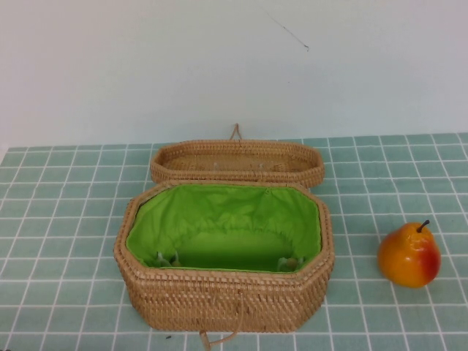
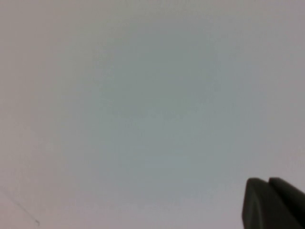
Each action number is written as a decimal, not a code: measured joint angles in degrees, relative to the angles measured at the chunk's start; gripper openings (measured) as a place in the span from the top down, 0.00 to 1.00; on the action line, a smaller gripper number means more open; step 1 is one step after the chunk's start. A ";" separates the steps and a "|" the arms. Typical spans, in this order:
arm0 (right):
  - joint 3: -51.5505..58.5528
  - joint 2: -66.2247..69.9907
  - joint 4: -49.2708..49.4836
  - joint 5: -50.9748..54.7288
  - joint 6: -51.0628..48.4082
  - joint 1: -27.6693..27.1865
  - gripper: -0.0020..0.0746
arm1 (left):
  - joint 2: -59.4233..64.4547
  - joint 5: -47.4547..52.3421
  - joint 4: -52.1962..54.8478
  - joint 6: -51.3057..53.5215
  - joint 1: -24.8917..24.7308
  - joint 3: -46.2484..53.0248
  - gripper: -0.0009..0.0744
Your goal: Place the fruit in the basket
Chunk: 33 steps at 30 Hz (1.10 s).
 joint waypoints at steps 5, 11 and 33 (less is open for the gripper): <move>-4.37 12.36 -10.80 -0.27 2.88 0.00 0.98 | 0.00 0.00 0.00 0.00 0.00 0.00 0.99; -9.40 32.53 -21.33 -11.26 12.94 0.00 0.98 | 0.00 0.00 0.00 0.00 0.00 0.00 0.99; -17.33 90.60 -35.65 -43.26 19.44 0.00 0.66 | 0.00 0.00 0.00 0.00 0.00 0.00 0.99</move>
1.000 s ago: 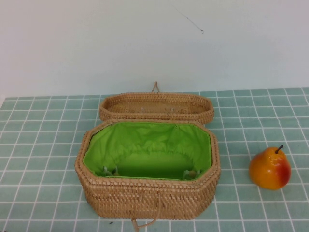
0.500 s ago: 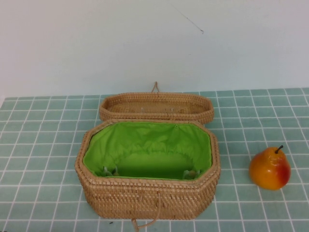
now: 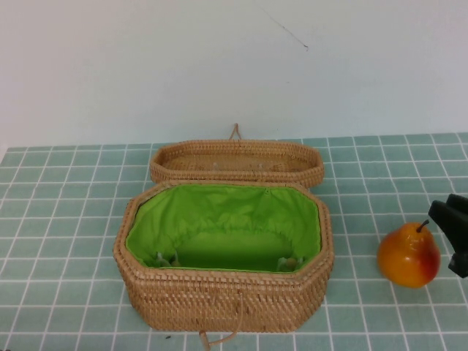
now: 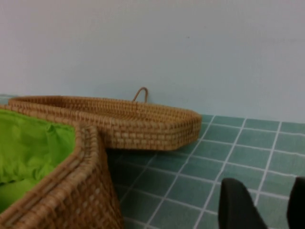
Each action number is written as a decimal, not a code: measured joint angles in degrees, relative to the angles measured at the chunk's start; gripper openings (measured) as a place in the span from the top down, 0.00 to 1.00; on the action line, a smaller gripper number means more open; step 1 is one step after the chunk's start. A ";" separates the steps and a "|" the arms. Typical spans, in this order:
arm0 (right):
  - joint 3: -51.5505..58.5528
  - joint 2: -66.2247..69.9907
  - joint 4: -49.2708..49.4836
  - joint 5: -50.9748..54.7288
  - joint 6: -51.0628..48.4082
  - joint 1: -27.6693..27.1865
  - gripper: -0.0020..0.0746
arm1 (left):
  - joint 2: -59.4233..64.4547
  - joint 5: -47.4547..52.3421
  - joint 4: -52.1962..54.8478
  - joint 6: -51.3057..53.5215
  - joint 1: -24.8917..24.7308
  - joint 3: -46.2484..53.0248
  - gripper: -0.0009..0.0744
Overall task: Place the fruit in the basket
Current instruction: Pick up the pear on the table
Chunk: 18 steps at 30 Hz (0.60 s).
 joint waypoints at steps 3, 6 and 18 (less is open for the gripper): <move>-1.73 1.24 0.00 -0.10 0.00 0.00 0.65 | 0.00 0.00 0.00 0.00 0.00 0.00 0.99; -3.66 2.09 -0.28 -0.10 0.00 0.00 0.65 | 0.00 0.00 0.00 0.00 0.00 0.00 0.99; -5.92 8.21 2.59 -0.21 -2.45 3.97 0.65 | 0.00 0.00 0.00 0.00 0.00 0.00 0.99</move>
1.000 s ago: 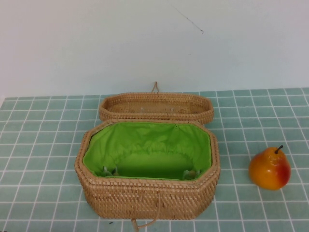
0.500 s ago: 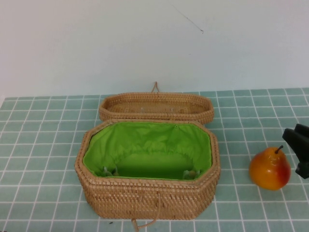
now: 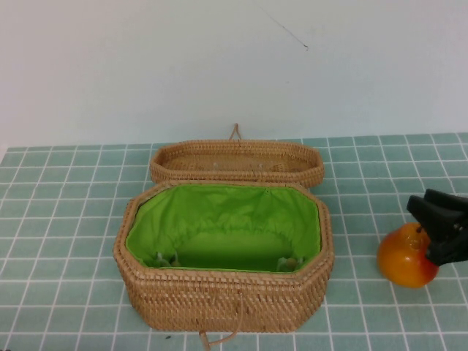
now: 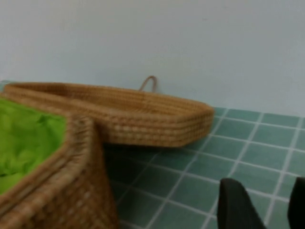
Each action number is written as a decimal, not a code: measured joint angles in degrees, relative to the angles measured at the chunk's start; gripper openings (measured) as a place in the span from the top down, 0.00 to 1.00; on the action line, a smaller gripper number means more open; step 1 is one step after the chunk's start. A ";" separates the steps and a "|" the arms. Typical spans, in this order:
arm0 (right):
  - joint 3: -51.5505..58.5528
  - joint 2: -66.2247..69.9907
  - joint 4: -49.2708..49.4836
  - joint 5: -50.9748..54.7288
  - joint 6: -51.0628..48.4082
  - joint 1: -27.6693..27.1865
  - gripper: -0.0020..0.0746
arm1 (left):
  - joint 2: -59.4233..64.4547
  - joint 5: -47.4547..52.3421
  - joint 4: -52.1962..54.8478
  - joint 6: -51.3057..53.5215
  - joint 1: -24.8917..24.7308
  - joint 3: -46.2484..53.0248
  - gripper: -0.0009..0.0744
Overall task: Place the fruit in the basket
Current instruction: Pick up the pear on the table, then place the pear on the basket
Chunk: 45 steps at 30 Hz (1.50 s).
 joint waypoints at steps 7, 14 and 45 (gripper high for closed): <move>0.00 0.65 3.96 0.00 -0.48 0.00 0.65 | 0.00 0.00 0.00 0.00 0.00 0.00 0.99; 0.00 1.14 3.42 0.62 1.10 0.00 0.65 | 0.00 0.00 0.00 0.00 0.00 0.00 0.99; -25.50 -16.06 -18.18 4.84 25.22 10.76 0.95 | 0.00 0.00 0.00 0.00 0.00 0.00 0.99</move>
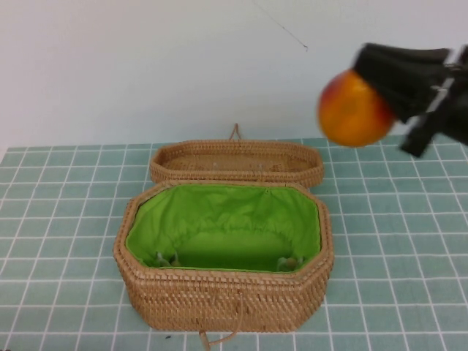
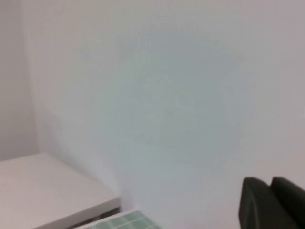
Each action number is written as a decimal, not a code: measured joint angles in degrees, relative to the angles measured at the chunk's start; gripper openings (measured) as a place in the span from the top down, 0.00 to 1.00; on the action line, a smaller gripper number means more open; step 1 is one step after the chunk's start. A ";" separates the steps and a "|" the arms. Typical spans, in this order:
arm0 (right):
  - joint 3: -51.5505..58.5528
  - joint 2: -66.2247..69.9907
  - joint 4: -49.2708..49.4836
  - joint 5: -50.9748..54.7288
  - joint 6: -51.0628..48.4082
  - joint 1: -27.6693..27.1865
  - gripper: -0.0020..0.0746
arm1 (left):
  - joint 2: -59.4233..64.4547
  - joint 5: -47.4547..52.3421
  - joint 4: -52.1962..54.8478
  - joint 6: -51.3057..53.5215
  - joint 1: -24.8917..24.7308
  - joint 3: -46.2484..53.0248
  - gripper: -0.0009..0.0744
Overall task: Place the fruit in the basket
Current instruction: Place the pear on the basket
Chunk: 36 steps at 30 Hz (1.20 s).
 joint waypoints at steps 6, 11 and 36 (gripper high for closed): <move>-3.80 1.94 0.36 13.26 -3.11 13.13 0.95 | 0.00 0.00 0.00 0.00 0.00 0.00 0.99; -3.89 9.65 1.57 16.19 -6.68 19.91 0.95 | 0.00 0.00 0.00 0.00 0.00 0.00 0.99; -4.63 24.69 8.76 12.58 -8.61 21.49 0.70 | 0.00 0.00 0.00 0.00 0.00 0.00 0.99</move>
